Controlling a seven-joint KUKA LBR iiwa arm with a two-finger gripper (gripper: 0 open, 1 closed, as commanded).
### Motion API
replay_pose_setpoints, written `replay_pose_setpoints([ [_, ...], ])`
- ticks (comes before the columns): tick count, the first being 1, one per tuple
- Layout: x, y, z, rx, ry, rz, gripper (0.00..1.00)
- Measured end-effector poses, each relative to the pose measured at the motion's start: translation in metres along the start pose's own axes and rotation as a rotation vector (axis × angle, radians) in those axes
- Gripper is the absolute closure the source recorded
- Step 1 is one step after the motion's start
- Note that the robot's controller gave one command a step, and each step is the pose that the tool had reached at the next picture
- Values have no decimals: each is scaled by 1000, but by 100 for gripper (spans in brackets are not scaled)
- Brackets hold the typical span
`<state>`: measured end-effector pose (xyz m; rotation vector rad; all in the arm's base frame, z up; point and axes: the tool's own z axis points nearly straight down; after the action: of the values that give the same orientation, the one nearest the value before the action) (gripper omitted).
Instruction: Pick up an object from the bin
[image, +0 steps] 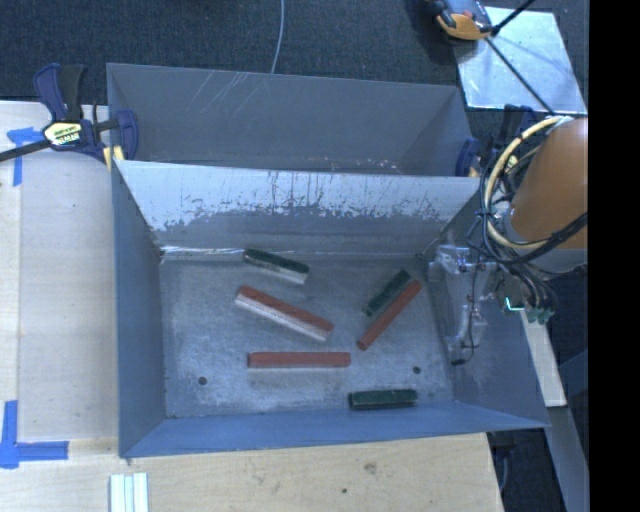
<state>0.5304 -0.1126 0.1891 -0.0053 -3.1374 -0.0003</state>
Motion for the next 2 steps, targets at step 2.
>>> replay_pose_setpoints([
  [2,-41,22,46,3,-16,-59,0],
])
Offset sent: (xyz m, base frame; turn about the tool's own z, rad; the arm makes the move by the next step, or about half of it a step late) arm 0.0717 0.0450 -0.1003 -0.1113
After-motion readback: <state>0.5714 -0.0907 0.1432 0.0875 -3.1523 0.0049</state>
